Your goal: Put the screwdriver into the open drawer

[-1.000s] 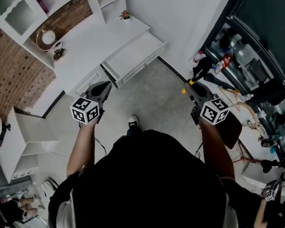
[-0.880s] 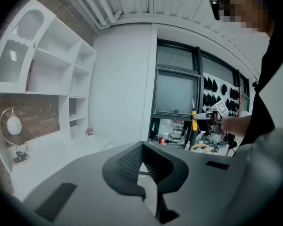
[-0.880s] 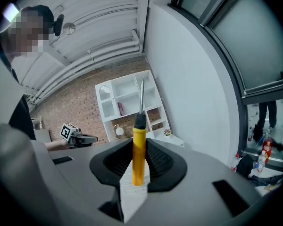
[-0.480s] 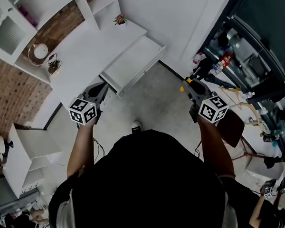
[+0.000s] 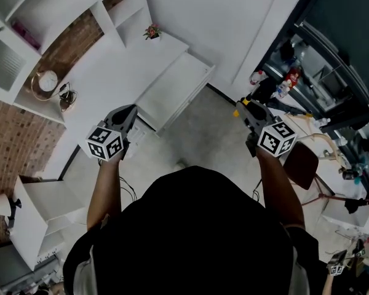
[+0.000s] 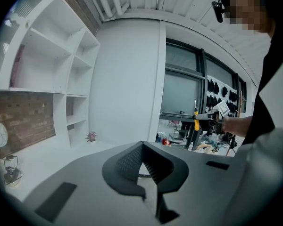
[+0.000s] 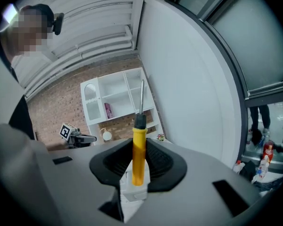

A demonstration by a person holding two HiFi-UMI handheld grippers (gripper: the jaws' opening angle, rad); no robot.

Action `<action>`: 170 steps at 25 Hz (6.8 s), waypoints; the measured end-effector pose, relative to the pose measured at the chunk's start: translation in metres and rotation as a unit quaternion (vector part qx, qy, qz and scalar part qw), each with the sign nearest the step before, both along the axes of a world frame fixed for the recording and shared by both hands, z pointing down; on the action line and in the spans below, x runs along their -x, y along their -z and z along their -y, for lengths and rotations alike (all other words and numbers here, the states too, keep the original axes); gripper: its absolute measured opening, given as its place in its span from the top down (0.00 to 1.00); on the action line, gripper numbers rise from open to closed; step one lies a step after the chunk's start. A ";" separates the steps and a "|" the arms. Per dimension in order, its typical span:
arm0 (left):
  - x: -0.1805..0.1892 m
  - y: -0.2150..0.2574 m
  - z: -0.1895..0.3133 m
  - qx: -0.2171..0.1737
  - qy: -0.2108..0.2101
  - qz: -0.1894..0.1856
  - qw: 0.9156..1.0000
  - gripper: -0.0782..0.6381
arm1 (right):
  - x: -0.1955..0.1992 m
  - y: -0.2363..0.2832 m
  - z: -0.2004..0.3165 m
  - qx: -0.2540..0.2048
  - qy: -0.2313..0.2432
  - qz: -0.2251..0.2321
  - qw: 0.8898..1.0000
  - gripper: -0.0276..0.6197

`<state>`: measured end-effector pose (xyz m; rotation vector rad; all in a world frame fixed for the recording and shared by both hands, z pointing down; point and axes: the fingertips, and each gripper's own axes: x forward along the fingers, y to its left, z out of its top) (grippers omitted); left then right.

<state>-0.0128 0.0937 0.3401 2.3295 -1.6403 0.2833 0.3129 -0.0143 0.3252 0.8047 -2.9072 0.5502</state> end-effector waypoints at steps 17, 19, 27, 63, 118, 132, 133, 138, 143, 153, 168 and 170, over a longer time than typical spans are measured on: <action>0.103 -0.020 0.024 0.004 0.017 -0.020 1.000 0.87 | 0.096 -0.014 0.033 0.006 0.009 -0.022 1.000 0.81; 0.109 -0.022 0.022 0.003 0.017 -0.022 1.000 0.87 | 0.102 -0.013 0.033 0.004 0.008 -0.023 1.000 0.81; 0.136 -0.025 0.011 -0.001 0.024 -0.027 0.999 0.87 | 0.123 -0.008 0.031 -0.002 0.008 -0.026 1.000 0.81; 0.188 -0.027 0.053 0.014 0.102 -0.021 0.994 0.87 | 0.196 -0.010 0.149 -0.009 0.068 -0.008 0.998 0.81; 0.264 -0.075 0.151 0.065 0.291 -0.052 0.953 0.87 | 0.381 -0.184 0.324 0.047 0.320 -0.177 0.930 0.81; 0.262 -0.090 0.142 0.080 0.322 -0.059 0.941 0.87 | 0.388 -0.238 0.310 0.005 0.384 -0.243 0.891 0.81; 0.262 -0.092 0.141 0.082 0.324 -0.060 0.941 0.87 | 0.387 -0.242 0.310 0.004 0.387 -0.247 0.888 0.81; 0.257 -0.102 0.136 0.091 0.328 -0.065 0.938 0.87 | 0.386 -0.264 0.303 0.017 0.402 -0.259 0.878 0.81; 0.255 -0.110 0.136 0.096 0.335 -0.069 0.935 0.87 | 0.387 -0.285 0.301 0.020 0.417 -0.274 0.867 0.81; 0.250 -0.126 0.134 0.102 0.346 -0.078 0.930 0.87 | 0.384 -0.324 0.288 0.023 0.446 -0.303 0.842 0.81; 0.246 -0.147 0.128 0.117 0.358 -0.087 0.922 0.87 | 0.385 -0.380 0.268 0.011 0.492 -0.344 0.800 0.81; 0.247 -0.149 0.126 0.119 0.360 -0.089 0.921 0.87 | 0.384 -0.387 0.265 0.015 0.495 -0.352 0.794 0.81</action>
